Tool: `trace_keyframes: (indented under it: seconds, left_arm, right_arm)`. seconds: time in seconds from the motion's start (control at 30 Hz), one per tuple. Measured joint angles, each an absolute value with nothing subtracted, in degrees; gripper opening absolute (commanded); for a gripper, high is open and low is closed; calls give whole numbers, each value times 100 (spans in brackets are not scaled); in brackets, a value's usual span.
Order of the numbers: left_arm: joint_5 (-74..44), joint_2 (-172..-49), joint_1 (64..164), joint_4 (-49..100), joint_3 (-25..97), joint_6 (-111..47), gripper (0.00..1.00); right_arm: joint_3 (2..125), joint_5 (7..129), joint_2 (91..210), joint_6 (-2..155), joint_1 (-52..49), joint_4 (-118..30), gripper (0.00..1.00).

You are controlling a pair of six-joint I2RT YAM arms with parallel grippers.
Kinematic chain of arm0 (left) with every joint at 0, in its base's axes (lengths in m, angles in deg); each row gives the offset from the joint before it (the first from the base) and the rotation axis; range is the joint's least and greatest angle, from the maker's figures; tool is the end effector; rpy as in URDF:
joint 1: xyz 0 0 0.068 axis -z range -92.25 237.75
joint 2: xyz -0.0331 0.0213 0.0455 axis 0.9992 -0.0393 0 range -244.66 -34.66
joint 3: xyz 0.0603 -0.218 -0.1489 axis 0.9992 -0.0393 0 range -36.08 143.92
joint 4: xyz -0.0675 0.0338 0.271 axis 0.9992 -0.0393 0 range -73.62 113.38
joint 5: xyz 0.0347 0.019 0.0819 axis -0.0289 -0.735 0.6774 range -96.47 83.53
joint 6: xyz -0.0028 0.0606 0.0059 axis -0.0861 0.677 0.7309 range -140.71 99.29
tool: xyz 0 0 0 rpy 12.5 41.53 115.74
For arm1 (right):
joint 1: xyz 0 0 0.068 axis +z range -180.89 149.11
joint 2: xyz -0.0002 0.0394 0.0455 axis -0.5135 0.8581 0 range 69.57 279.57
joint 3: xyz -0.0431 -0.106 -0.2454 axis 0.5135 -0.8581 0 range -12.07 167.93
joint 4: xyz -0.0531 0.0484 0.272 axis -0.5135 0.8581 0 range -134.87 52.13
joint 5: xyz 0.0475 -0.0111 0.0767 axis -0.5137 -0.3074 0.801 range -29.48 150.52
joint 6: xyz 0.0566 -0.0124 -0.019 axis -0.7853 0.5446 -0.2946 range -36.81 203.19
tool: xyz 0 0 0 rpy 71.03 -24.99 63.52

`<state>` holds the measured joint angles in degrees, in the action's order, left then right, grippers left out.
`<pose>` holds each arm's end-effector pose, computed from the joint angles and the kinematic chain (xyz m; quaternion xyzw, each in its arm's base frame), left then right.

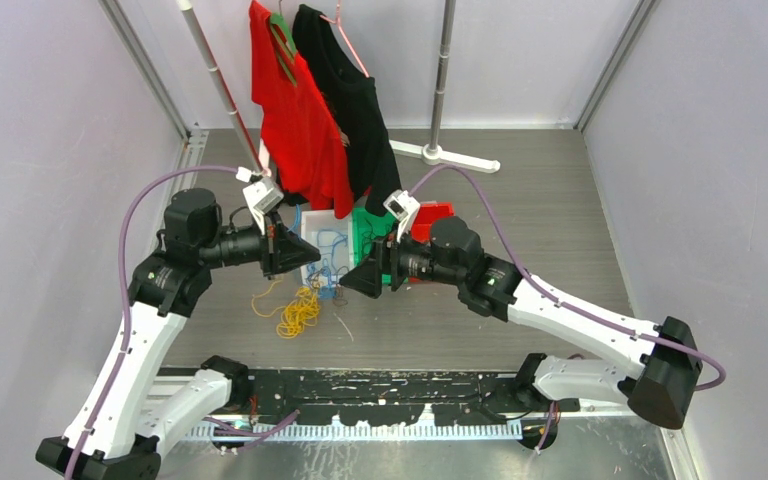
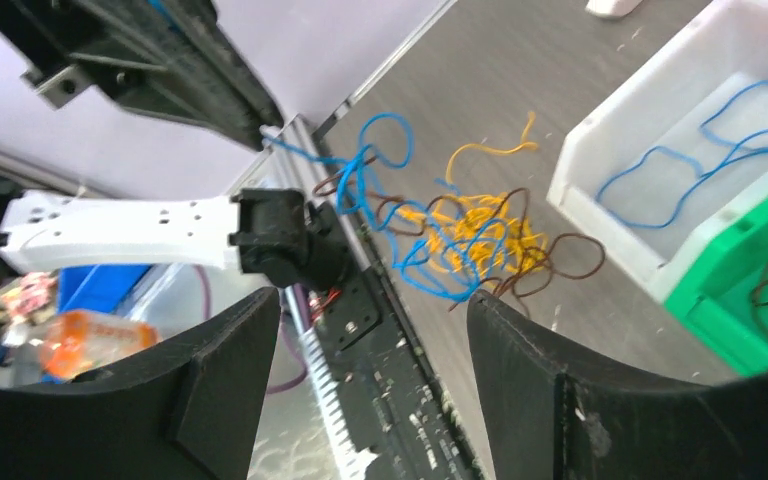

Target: Untangle the cables

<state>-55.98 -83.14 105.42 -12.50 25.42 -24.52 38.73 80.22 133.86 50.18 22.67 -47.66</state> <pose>0.1683 -0.0900 0.3878 0.3212 0.7232 -0.4364 0.4283 0.1623 0.2457 0.3240 -0.2428 0.7269 0.5270 0.3673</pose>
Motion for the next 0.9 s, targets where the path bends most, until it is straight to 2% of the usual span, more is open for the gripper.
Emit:
trace_keyframes:
  seconds: [0.27, 0.43, 0.6, 0.9]
  left_arm:
    - [-5657, -8332, 10542, -1219, 2592, -3112, 0]
    - [-5835, -8384, 10542, -1263, 2767, -3298, 0]
    - [-6114, -8494, 10542, -1298, 2959, -3530, 0]
    - [-6573, -8725, 10542, -1379, 3794, -3899, 0]
  right_arm:
    - [3856, 7008, 13661, 5929, 2855, -5863, 72]
    - [4151, 6951, 14251, 6242, 3069, -6280, 71]
    - [4210, 6717, 14745, 6362, 3178, -6580, 58]
    - [3792, 6414, 15137, 6148, 3206, -7369, 57]
